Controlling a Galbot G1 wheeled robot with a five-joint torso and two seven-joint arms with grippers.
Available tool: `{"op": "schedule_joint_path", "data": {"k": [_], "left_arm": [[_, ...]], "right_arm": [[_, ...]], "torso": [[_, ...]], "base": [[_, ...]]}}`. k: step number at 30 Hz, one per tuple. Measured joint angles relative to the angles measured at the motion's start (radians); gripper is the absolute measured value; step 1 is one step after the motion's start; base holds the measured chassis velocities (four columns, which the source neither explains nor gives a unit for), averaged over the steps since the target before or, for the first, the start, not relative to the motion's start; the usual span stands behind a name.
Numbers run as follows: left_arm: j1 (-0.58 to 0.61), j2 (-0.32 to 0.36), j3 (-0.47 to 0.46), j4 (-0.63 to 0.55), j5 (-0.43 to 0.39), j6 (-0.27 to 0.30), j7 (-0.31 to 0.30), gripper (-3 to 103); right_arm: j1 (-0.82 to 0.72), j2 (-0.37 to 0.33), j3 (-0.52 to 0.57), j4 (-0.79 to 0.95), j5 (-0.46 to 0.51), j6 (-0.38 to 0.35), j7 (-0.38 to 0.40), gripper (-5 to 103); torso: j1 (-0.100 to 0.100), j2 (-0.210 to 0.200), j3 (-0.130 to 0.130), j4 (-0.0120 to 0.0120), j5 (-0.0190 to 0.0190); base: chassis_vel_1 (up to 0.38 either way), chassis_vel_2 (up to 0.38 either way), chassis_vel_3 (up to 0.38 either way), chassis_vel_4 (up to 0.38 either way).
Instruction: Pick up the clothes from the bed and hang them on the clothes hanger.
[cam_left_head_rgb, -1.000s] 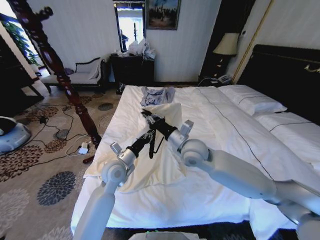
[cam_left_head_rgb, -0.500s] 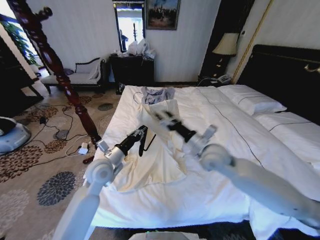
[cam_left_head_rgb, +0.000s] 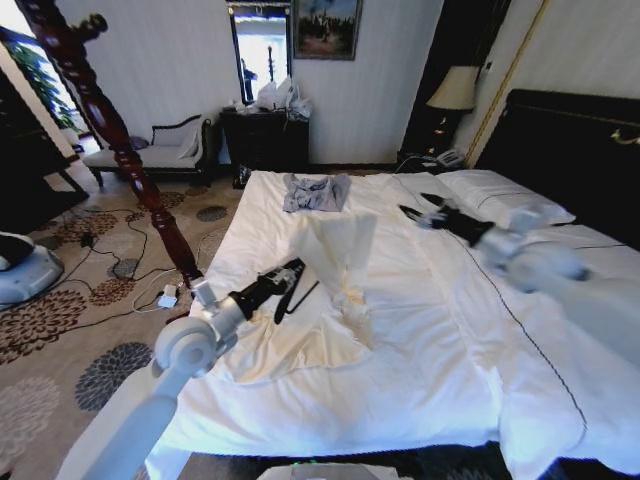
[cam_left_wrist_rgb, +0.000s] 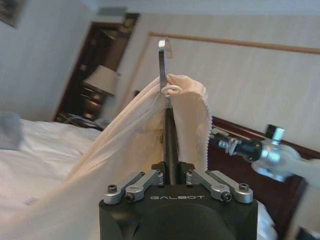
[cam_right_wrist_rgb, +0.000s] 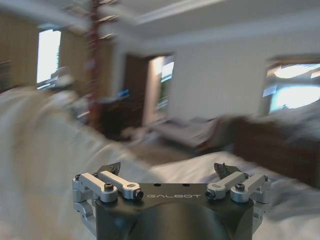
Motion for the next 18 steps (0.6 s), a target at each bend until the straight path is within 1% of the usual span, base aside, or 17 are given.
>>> {"op": "schedule_joint_path", "data": {"k": [1, 2, 4, 5, 6, 7, 8, 9, 10, 11, 13, 14, 15, 16, 18], "left_arm": [[-0.016, 0.003, 0.028, -0.002, 0.003, 0.000, 0.002, 14], [-0.029, 0.006, 0.052, -0.003, 0.009, 0.000, 0.004, 14], [-0.054, 0.012, 0.096, -0.002, 0.018, 0.000, 0.007, 14], [-0.054, 0.012, 0.096, -0.002, 0.018, 0.000, 0.007, 14], [-0.070, 0.014, 0.121, 0.002, 0.025, 0.000, 0.010, 14], [-0.091, 0.017, 0.152, 0.008, 0.032, 0.000, 0.012, 14], [-0.106, 0.020, 0.173, 0.010, 0.036, 0.000, 0.014, 14], [-0.115, 0.021, 0.186, 0.010, 0.037, 0.000, 0.015, 14], [-0.115, 0.021, 0.186, 0.010, 0.037, 0.000, 0.015, 14], [-0.127, 0.022, 0.203, 0.007, 0.040, 0.000, 0.017, 14], [-0.146, 0.022, 0.226, 0.003, 0.045, 0.000, 0.019, 14], [-0.150, 0.022, 0.231, 0.002, 0.044, 0.001, 0.019, 14], [-0.150, 0.022, 0.231, 0.002, 0.044, 0.001, 0.019, 14], [-0.157, 0.023, 0.240, -0.001, 0.041, 0.002, 0.019, 14], [-0.166, 0.031, 0.267, -0.012, 0.035, 0.005, 0.019, 14]], "right_arm": [[0.002, 0.002, 0.000, -0.025, -0.008, -0.006, -0.079, 100], [0.004, 0.006, 0.000, -0.038, -0.010, -0.007, -0.121, 100], [0.010, 0.015, 0.001, -0.061, -0.021, -0.010, -0.201, 100], [0.010, 0.015, 0.001, -0.061, -0.021, -0.010, -0.201, 100], [0.014, 0.017, 0.001, -0.070, -0.034, -0.012, -0.243, 100], [0.022, 0.019, 0.001, -0.085, -0.059, -0.021, -0.318, 100], [0.032, 0.023, 0.001, -0.095, -0.085, -0.035, -0.375, 100], [0.041, 0.026, 0.000, -0.100, -0.100, -0.046, -0.415, 100], [0.041, 0.026, 0.000, -0.100, -0.100, -0.046, -0.415, 100], [0.055, 0.032, -0.004, -0.109, -0.121, -0.064, -0.473, 100], [0.076, 0.046, -0.012, -0.126, -0.155, -0.083, -0.543, 100], [0.083, 0.052, -0.015, -0.134, -0.165, -0.087, -0.561, 100], [0.083, 0.052, -0.015, -0.134, -0.165, -0.087, -0.561, 100], [0.093, 0.059, -0.019, -0.146, -0.176, -0.091, -0.582, 100], [0.109, 0.074, -0.025, -0.173, -0.193, -0.092, -0.612, 100]], "torso": [[0.000, 0.000, 0.000, 0.0010, -0.0004], [0.000, 0.000, 0.000, 0.0016, -0.0011], [0.000, 0.000, 0.000, 0.0020, -0.0014], [0.000, 0.000, 0.000, 0.0020, -0.0014], [0.000, 0.000, 0.000, 0.0021, -0.0013], [0.000, 0.000, 0.000, 0.0018, -0.0012], [0.000, 0.000, 0.000, 0.0009, -0.0011], [0.000, 0.000, 0.000, 0.0006, -0.0010], [0.000, 0.000, 0.000, 0.0006, -0.0010], [0.000, 0.000, 0.000, 0.0007, -0.0010], [0.000, 0.000, 0.000, 0.0017, -0.0013], [0.000, 0.000, 0.000, 0.0017, -0.0013], [0.000, 0.000, 0.000, 0.0017, -0.0013], [0.000, 0.000, 0.000, 0.0018, -0.0014], [0.000, 0.000, 0.000, 0.0012, -0.0012]], "base": [[0.000, 0.000, 0.000, 0.000], [0.000, 0.000, 0.000, 0.000], [0.000, 0.000, 0.000, 0.000], [0.000, 0.000, 0.000, 0.000], [0.000, 0.000, 0.000, 0.000], [0.000, 0.000, 0.000, 0.000], [0.000, 0.000, 0.000, 0.000], [0.000, 0.000, 0.000, 0.000], [0.000, 0.000, 0.000, 0.000], [0.000, 0.000, 0.000, 0.000], [0.000, 0.000, 0.000, 0.000], [0.000, 0.000, 0.000, 0.000], [0.000, 0.000, 0.000, 0.000], [0.000, 0.000, 0.000, 0.000], [0.000, 0.000, 0.000, 0.000]]}}
